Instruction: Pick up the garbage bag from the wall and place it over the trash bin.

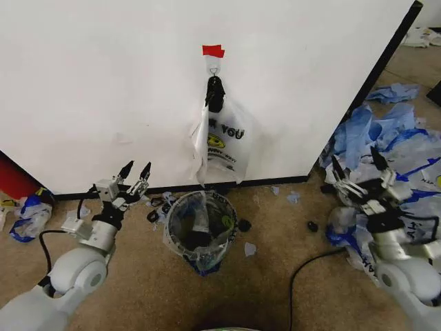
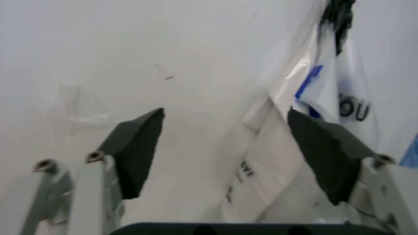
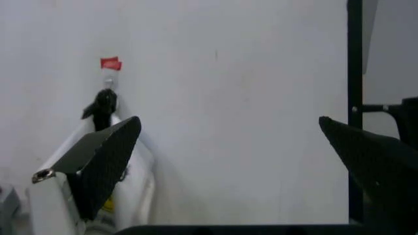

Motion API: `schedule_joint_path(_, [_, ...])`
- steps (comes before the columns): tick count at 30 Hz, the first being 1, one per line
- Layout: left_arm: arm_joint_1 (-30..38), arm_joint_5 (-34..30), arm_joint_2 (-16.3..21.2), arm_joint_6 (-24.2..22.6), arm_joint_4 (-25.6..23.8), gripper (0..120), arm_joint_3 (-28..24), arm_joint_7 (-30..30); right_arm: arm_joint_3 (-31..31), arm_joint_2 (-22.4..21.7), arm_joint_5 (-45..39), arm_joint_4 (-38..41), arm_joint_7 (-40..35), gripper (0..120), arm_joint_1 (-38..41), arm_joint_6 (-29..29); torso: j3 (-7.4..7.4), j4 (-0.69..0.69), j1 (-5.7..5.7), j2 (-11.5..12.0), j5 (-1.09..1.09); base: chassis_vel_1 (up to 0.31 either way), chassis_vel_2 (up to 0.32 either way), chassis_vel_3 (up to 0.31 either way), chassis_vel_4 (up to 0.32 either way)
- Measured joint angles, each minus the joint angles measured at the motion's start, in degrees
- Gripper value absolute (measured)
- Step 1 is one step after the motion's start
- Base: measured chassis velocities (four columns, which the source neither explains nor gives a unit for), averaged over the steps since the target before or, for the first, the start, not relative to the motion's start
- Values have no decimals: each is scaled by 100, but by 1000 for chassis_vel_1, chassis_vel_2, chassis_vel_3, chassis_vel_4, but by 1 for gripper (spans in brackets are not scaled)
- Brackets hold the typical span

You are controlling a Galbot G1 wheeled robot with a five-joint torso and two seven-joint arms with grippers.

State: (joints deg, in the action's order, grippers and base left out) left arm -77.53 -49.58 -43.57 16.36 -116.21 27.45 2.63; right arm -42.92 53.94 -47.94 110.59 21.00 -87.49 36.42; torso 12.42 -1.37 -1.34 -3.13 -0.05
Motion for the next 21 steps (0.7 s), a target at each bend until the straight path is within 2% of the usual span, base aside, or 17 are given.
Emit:
schedule_joint_path(4, [-246,-137,-256,-179,-202,97,407,-245,-325,255,-506,-45,853,100,-330,88,0,2,0,0,-1,0,0,0,0])
schedule_joint_path(13, [-652,-214,-401,-460,-504,99,1103,-337,-532,581,-776,-162,1320,100,-424,105,0,2,0,0,-2,0,0,0,0])
schedule_joint_path(14, [-652,-214,-401,-460,-504,99,1103,-337,-532,581,-776,-162,1320,100,-424,105,0,2,0,0,-2,0,0,0,0])
schedule_joint_path(18, [-907,-311,-353,-525,-531,100,1658,-429,-497,729,-747,-288,1269,100,-366,147,0,2,0,0,-1,0,0,0,0])
schedule_joint_path(21, [-925,-341,-374,-528,-527,100,1750,-435,-511,770,-738,-289,1233,100,-359,148,0,2,0,0,-2,0,0,0,0])
